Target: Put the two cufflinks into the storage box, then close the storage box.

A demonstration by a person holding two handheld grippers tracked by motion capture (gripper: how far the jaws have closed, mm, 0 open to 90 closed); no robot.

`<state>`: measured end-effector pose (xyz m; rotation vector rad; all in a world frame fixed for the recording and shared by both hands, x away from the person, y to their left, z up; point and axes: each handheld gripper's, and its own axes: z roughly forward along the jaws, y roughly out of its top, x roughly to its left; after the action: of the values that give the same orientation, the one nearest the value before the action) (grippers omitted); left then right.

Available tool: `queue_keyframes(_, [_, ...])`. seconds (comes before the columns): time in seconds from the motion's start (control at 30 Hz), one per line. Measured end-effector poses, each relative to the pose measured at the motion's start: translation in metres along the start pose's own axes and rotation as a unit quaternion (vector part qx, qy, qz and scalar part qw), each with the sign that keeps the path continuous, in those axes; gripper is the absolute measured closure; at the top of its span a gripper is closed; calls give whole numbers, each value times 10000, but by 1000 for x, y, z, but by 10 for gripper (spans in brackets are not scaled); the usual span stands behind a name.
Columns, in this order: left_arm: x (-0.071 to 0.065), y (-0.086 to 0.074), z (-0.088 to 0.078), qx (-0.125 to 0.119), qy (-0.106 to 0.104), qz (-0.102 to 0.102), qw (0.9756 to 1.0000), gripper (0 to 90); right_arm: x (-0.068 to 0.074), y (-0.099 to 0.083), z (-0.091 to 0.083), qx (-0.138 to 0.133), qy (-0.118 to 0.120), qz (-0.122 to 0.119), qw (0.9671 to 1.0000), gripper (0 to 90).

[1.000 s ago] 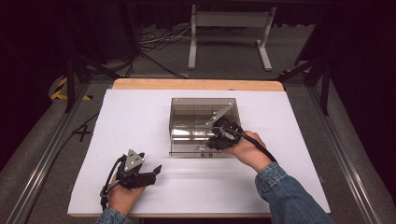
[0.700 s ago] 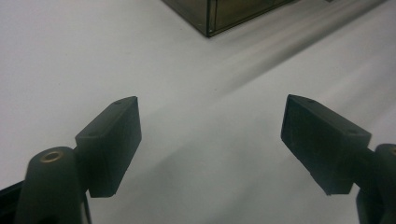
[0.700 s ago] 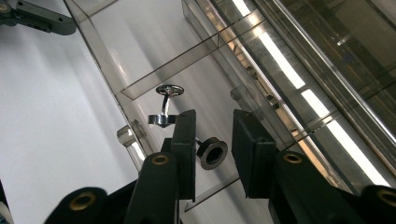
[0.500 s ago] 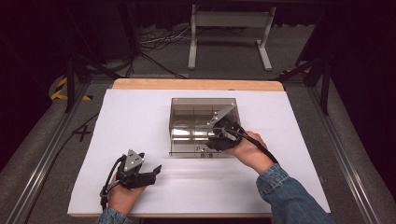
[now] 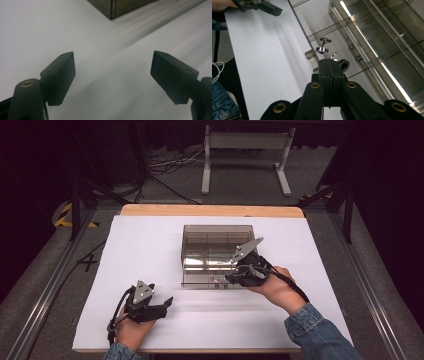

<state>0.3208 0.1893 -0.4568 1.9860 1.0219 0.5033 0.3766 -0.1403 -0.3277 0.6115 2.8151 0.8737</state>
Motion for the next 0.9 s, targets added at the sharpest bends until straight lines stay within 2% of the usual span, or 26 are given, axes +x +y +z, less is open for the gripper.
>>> queue_keyframes(0.2, [0, 0, 0, 4, 3, 20, 10000, 208, 6, -7, -5, -42, 87, -140, 9999, 899])
queue_keyframes(0.53, [0, 0, 0, -1, 5, 2, 10000, 209, 11, -16, -4, -34, 168, -300, 9994, 899])
queue_keyframes(0.9, [0, 0, 0, -1, 3, 5, 10000, 209, 14, -21, 8, 143, 162, -382, 9990, 899])
